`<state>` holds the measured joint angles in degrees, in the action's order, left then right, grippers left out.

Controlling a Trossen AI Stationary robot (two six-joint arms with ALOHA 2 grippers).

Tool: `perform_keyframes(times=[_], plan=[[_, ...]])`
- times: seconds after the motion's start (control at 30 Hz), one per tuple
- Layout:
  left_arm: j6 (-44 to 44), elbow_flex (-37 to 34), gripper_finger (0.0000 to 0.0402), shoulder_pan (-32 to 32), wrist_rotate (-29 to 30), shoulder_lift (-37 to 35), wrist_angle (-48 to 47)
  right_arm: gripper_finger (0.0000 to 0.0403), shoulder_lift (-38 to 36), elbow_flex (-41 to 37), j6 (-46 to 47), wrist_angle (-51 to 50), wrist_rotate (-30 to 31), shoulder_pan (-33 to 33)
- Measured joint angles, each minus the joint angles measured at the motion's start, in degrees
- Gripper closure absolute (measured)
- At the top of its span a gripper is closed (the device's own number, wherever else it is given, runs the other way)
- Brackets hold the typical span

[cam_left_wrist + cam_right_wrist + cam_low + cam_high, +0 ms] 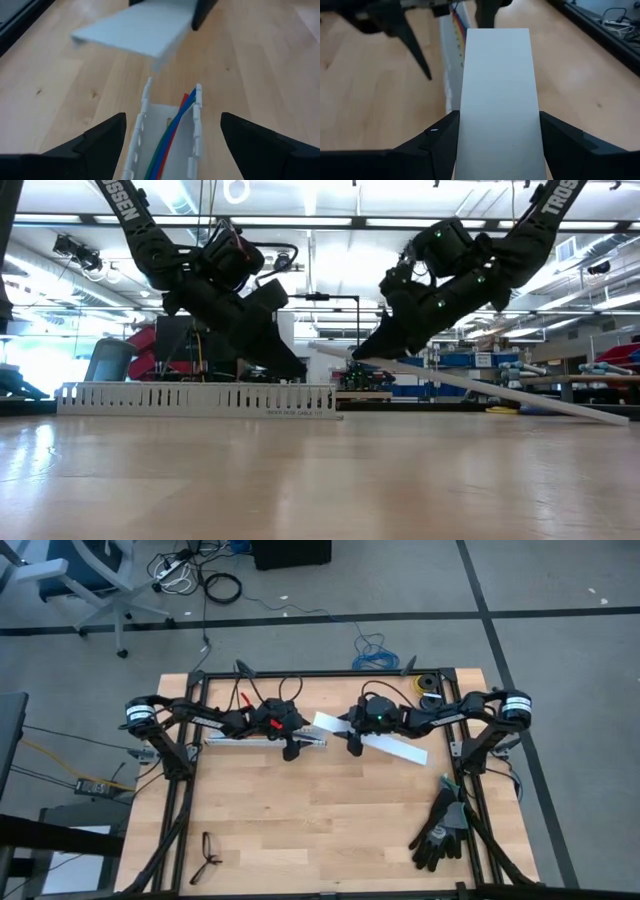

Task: Ziptie cables
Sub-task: Close the white cable duct with the white cable duct cover

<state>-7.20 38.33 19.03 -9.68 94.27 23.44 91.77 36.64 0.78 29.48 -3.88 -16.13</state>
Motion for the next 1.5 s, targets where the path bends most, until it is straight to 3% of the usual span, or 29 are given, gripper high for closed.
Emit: perform_keyframes(times=[0.2, 0.73, 1.03, 1.5], plan=[[1.70, 0.02, 0.0067, -0.04, -3.65, 5.19, 7.06, 0.0165, -2.18, 0.00, 0.48, -2.23, -0.01, -0.72], [-3.14, 0.00, 0.0067, -0.07, -1.75, 6.58, 8.83, 0.0165, -2.32, 0.00, 0.21, -2.81, -0.31, -0.85], [-3.02, 0.00, 0.0068, -0.37, -2.02, 11.11, 14.74, 0.0166, -2.32, 0.00, 0.17, -2.90, -0.31, -0.85], [-4.15, 0.02, 0.0152, -0.37, -2.13, 11.13, 15.28, 0.0167, -2.32, 0.00, 0.46, -4.95, -4.14, -0.85]])
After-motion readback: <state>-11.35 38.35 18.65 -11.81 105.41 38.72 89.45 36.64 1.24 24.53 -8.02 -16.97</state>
